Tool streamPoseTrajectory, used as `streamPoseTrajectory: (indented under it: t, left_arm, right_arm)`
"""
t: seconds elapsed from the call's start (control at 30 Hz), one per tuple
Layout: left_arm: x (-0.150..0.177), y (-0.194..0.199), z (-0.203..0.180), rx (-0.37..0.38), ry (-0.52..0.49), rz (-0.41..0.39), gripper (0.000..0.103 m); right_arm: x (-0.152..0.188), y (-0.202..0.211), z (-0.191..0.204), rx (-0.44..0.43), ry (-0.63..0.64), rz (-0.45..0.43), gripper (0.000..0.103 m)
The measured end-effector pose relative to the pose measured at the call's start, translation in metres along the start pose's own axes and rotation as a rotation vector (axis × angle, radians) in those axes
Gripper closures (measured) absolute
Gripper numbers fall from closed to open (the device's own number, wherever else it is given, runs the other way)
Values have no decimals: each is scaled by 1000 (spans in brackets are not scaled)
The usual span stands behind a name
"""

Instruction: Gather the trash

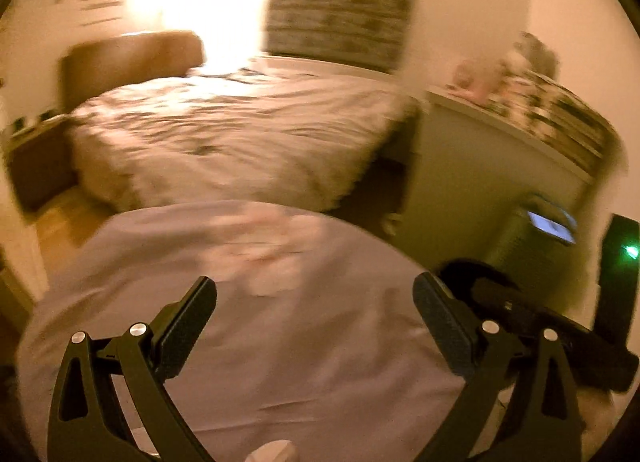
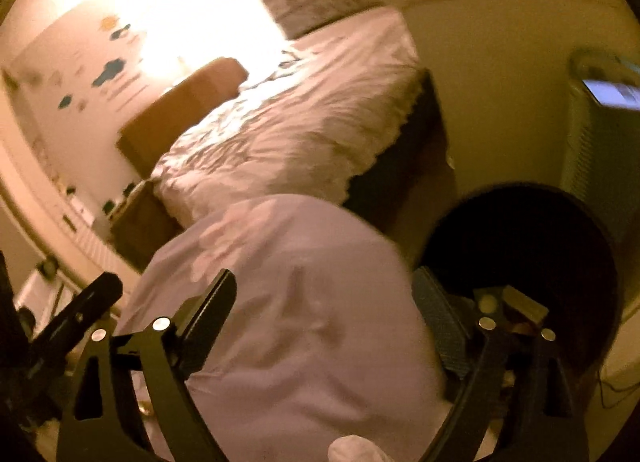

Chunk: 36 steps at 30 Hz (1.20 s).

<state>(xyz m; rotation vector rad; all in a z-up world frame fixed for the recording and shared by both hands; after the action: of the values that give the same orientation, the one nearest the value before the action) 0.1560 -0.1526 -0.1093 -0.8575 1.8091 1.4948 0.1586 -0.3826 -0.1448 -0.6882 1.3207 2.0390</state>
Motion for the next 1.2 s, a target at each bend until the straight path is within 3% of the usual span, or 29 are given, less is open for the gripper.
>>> streamPoseTrajectory:
  t: [0.13,0.3,0.73,1.2]
  left_arm:
    - [3,16,45,-77,48,-33,6]
    - [10,28,76,-144,66,-52,6]
    - [27,34,100,-144,114,-46,6]
    - [33,35,96,-126,98,-42,6]
  right_arm:
    - [11,-14,44,37,106,-27,5]
    - [30,-32,75,74,179,-37,5]
    - [43,-34,97,163,278,-182,5]
    - [42,-31,97,167,304,-211,5]
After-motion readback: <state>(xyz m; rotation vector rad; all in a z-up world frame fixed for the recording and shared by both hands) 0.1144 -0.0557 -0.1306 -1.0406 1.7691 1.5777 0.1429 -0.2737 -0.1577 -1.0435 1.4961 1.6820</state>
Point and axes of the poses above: each gripper's, at about its wrist camera, not at the fingertips, and y roughly against the way its jaws point, z to its left, x to its underside, the point moved 10 cm from there along -y, roughly the way its jaws point, and after that the axes turned 2 degrees about y, right-handed, at the moved point
